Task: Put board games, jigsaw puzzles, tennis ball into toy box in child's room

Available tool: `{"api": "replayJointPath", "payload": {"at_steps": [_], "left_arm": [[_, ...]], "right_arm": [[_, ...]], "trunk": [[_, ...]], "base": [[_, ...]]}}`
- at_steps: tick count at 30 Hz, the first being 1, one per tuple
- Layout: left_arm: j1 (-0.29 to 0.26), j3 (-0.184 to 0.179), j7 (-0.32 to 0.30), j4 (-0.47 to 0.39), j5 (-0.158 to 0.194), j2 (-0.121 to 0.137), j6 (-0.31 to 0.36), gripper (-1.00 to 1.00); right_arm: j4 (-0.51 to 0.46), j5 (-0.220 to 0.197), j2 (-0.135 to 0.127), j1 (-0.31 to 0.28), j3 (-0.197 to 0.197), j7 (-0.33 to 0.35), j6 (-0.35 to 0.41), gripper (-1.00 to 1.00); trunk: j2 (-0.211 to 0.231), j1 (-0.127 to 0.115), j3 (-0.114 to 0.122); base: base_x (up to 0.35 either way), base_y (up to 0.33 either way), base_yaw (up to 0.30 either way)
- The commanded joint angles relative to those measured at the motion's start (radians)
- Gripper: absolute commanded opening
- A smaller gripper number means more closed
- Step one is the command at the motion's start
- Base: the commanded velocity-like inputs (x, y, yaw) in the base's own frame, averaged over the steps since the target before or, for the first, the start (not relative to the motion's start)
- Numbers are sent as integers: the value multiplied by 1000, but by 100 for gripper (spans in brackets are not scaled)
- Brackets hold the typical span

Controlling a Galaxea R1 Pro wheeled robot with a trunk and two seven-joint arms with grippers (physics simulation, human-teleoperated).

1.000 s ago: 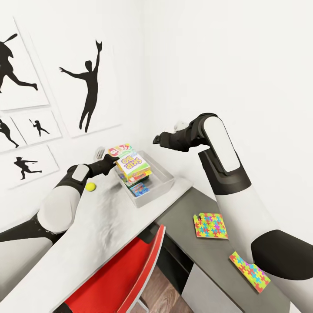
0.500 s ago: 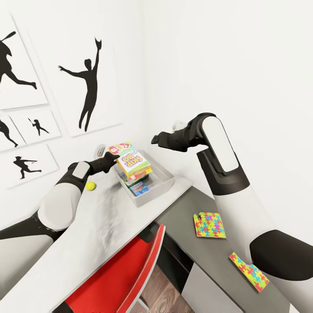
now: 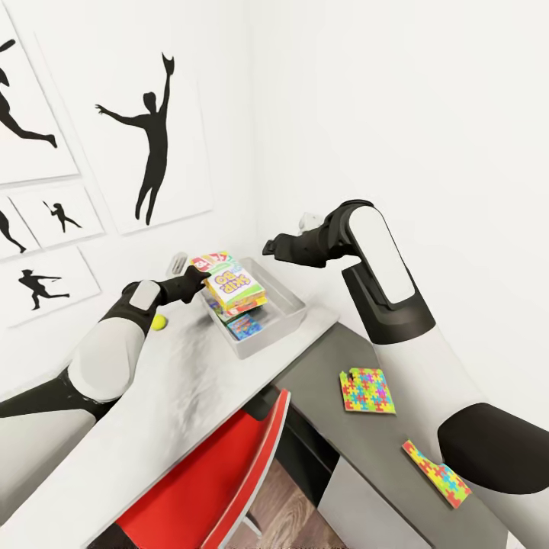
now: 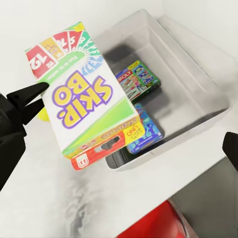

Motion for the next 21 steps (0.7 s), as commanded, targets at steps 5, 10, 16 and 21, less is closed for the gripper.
{"api": "replayJointPath", "payload": {"at_steps": [5, 10, 16, 21], "left_arm": [[-2, 5, 2, -3, 4, -17, 5, -100], [-2, 6, 3, -3, 4, -27, 3, -100], [-4, 5, 2, -3, 3, -40, -2, -100], [-4, -1, 2, -4, 3, -41, -5, -100]], "right_arm": [[0, -8, 0, -1, 0, -10, 8, 100], [0, -8, 0, -1, 0, -10, 8, 100], [0, -8, 0, -1, 0, -10, 8, 100], [0, -9, 0, 0, -2, -9, 8, 100]], "trunk": [[-2, 1, -10], [-2, 1, -19], [-2, 1, -28], [-2, 1, -37]], "base": [[0, 0, 0], [0, 0, 0], [0, 0, 0], [0, 0, 0]]}}
